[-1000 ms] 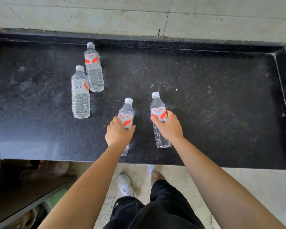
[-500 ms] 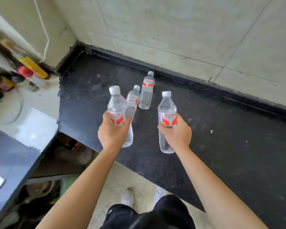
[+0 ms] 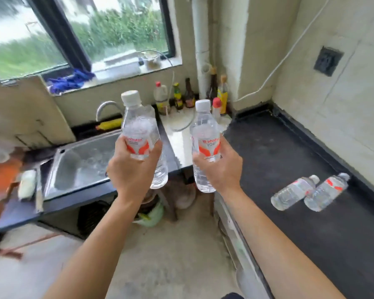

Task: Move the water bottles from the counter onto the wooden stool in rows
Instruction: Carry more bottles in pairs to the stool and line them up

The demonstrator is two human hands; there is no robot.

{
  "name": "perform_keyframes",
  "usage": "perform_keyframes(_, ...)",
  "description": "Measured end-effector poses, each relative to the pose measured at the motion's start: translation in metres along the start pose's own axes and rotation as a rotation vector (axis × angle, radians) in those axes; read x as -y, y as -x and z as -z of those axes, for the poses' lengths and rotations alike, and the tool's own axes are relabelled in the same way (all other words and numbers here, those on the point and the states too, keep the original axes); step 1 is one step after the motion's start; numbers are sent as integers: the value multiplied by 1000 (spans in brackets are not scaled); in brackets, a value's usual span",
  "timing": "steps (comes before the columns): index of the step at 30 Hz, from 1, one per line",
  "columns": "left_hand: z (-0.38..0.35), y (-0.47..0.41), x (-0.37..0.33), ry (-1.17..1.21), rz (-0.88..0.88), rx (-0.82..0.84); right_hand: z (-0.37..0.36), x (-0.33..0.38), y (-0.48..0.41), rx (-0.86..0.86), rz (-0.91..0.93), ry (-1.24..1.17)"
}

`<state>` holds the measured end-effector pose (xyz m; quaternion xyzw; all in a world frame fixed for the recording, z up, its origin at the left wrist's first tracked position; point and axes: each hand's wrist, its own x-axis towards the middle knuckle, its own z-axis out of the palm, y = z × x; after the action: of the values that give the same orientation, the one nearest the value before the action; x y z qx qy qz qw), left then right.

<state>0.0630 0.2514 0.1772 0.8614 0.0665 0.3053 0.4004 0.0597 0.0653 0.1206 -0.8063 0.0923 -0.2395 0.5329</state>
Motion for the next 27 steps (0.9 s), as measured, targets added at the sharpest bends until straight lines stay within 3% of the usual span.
perform_keyframes(10, 242, -75, 194, -106, 116, -373, -260, 153, 104, 293, 254, -179)
perform_keyframes(15, 334, -93, 270, -182, 212, -491, -364, 204, 159, 447, 286, -254)
perform_keyframes(20, 404, -115, 340, -295, 280, -593, -458, 251, 198, 553, 354, -279)
perform_keyframes(27, 463, -166, 446, -344, 334, -660, -597, 291, 226, 636, 315, -316)
